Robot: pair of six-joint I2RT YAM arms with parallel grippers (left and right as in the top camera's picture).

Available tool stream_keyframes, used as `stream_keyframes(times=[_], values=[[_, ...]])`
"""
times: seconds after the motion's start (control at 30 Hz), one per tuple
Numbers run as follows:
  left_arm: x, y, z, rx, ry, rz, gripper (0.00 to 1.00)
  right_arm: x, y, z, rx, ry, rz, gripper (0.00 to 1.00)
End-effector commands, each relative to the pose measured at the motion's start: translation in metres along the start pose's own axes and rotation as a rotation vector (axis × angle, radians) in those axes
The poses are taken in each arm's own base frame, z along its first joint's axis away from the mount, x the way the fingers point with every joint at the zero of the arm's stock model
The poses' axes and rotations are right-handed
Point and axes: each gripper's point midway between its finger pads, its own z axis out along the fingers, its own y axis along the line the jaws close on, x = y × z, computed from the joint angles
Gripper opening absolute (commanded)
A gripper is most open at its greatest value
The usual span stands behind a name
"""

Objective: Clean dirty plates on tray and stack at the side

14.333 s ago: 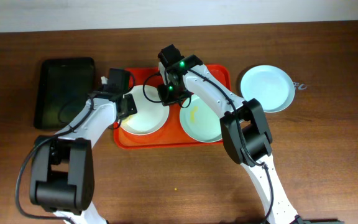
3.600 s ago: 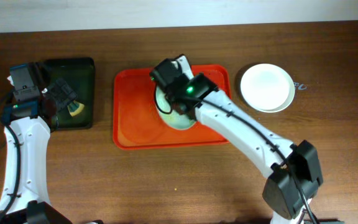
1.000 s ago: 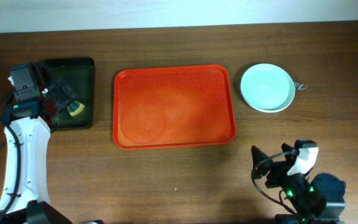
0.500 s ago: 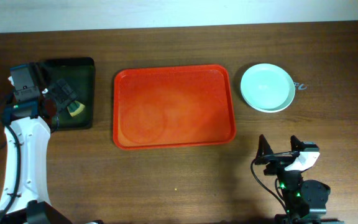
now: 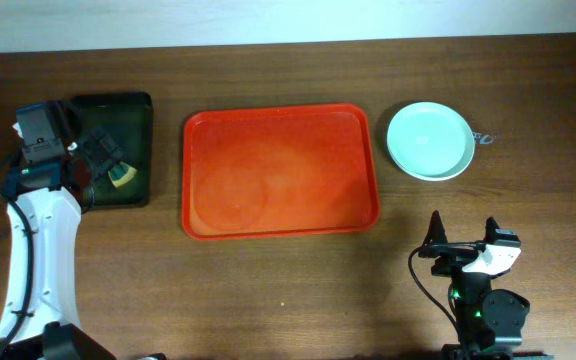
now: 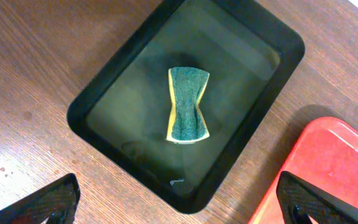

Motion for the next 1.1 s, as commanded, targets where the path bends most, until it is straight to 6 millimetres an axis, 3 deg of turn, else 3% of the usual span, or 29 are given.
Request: stream_keyframes(times=[0.0,0.2,0.27,0.3,0.37,0.43,0.47,0.53,0.6,0.67,0.73,0.93,1.07], values=[[0.000,0.000,-0.001,0.003,0.000,0.004,0.99,0.004,0.002,0.000,-0.011,0.007,-0.004,0.99],[0.000,0.000,0.000,0.001,0.002,0.005,0.99,0.004,0.002,0.000,-0.011,0.007,-0.004,0.99],[-0.003,0.000,-0.008,0.010,-0.019,0.002,0.99,0.004,0.002,0.000,-0.010,0.007,-0.004,0.99],[-0.010,0.011,-0.024,-0.038,-0.065,-0.002,0.99,0.004,0.002,0.000,-0.011,0.007,-0.004,0.99],[0.008,0.035,-0.080,-0.086,-0.071,-0.002,0.99,0.004,0.002,0.000,-0.011,0.007,-0.004,0.99],[0.025,0.046,-0.119,-0.068,-0.092,-0.006,0.99,0.004,0.002,0.000,-0.011,0.007,-0.004,0.99],[0.045,0.058,-0.148,-0.061,-0.098,-0.007,0.99,0.004,0.002,0.000,-0.010,0.007,-0.004,0.99],[0.061,0.058,-0.175,0.026,-0.176,-0.007,0.99,0.004,0.002,0.000,-0.011,0.007,-0.004,0.99],[0.080,0.045,-0.184,0.101,-0.232,0.199,0.99,0.004,0.002,0.000,-0.011,0.007,-0.004,0.98],[0.109,0.002,-0.193,0.349,-0.340,0.480,0.99,0.004,0.002,0.000,-0.011,0.007,-0.004,0.99],[0.121,-0.024,-0.196,0.526,-0.466,0.544,0.99,0.004,0.002,0.000,-0.011,0.007,-0.004,0.99],[0.140,-0.035,-0.142,0.616,-0.715,0.507,0.99,0.004,0.002,0.000,-0.011,0.007,-0.004,0.99],[0.145,-0.034,-0.134,0.655,-0.867,0.475,0.99,0.004,0.002,0.000,-0.010,0.007,-0.004,0.99]])
